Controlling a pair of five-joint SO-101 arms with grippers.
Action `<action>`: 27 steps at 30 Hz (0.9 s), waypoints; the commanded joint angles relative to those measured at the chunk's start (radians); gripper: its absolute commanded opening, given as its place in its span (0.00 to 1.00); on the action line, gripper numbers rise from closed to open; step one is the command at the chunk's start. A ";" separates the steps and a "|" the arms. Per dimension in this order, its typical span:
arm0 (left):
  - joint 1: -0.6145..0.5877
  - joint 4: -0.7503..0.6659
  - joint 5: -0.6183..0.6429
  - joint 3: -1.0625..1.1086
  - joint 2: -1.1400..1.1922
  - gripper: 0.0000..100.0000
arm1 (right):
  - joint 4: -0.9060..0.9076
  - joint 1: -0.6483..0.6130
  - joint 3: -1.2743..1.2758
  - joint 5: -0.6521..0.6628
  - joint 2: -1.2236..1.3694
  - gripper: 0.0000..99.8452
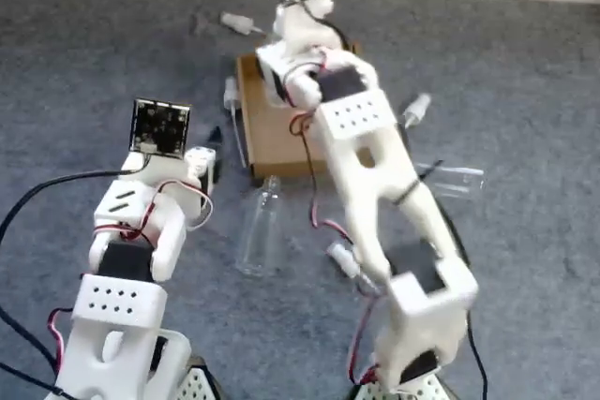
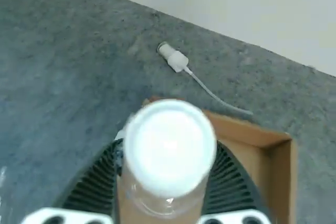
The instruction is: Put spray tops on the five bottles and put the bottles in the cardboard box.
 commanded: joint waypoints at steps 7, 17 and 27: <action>-0.021 -0.086 0.012 0.027 -0.018 0.06 | -0.038 0.015 -0.588 -0.006 0.450 0.00; -0.019 -0.087 0.012 0.027 -0.018 0.06 | 0.071 0.015 -0.872 -0.006 0.677 0.00; -0.019 -0.087 0.012 0.028 -0.018 0.06 | 0.084 0.008 -0.875 -0.009 0.688 0.10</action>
